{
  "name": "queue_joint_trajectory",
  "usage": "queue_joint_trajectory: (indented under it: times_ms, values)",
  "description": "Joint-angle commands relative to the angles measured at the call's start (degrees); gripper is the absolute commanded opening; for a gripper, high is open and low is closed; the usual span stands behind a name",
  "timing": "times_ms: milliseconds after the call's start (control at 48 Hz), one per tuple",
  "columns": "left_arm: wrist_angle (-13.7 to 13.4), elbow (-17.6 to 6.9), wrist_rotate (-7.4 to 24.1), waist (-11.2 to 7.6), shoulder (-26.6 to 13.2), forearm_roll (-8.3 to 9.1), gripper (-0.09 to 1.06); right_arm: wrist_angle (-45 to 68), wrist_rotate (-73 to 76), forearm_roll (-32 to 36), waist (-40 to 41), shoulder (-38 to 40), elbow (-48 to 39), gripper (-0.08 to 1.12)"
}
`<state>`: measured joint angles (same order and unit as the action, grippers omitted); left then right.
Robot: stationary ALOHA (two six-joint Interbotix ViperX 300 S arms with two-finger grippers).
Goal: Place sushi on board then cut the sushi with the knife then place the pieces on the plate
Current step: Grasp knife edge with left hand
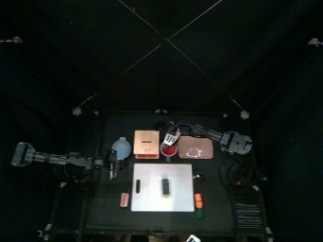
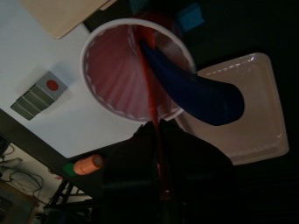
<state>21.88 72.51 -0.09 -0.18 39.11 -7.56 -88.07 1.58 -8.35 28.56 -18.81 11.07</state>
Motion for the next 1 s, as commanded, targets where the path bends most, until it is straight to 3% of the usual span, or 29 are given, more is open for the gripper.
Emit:
queue_joint_trajectory:
  times_ms: [21,750,1000]
  values:
    - [0.26,-0.70,0.00,0.00,-0.09,0.00,0.00,-0.70,0.44,0.35,0.35,3.08,1.58,0.37]
    - [0.35,-0.79,0.00,0.18,-0.09,0.00,0.00,-4.48,3.69,0.35,-0.35,18.28,3.52,0.36]
    - [0.62,-1.14,0.26,0.18,-0.09,0.00,0.00,-3.78,5.10,3.52,-6.42,25.93,1.23,0.36]
